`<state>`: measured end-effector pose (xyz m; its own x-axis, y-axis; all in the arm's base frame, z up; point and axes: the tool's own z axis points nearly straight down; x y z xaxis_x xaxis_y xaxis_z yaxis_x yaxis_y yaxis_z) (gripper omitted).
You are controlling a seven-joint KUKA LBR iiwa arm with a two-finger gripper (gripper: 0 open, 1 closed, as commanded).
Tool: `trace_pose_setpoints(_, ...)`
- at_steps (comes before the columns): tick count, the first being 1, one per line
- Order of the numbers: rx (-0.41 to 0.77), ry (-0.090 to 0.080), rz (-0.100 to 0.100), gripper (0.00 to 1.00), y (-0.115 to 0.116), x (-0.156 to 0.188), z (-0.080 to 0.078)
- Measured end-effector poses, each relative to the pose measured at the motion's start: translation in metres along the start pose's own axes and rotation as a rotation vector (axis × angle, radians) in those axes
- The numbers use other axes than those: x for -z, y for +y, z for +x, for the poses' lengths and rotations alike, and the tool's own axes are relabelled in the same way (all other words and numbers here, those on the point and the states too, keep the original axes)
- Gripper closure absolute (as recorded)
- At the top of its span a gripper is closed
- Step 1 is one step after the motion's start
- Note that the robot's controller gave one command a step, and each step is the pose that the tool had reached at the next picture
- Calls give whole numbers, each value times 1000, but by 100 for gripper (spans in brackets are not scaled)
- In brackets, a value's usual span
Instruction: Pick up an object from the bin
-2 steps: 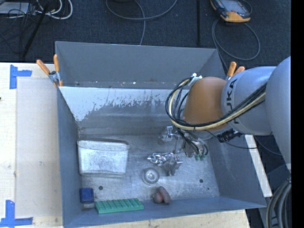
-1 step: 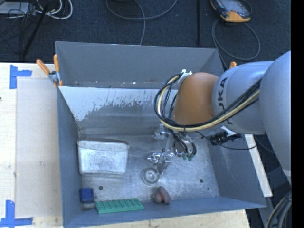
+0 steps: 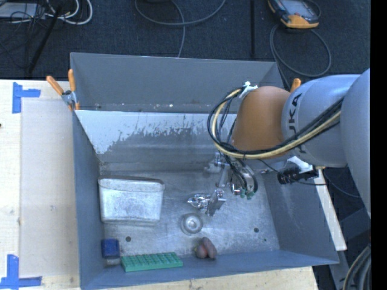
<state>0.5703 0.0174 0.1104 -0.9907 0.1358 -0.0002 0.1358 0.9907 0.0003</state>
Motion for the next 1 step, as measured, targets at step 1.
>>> trace_pose_setpoints(1, 0, -4, 0, 0, 2, -40, 6)
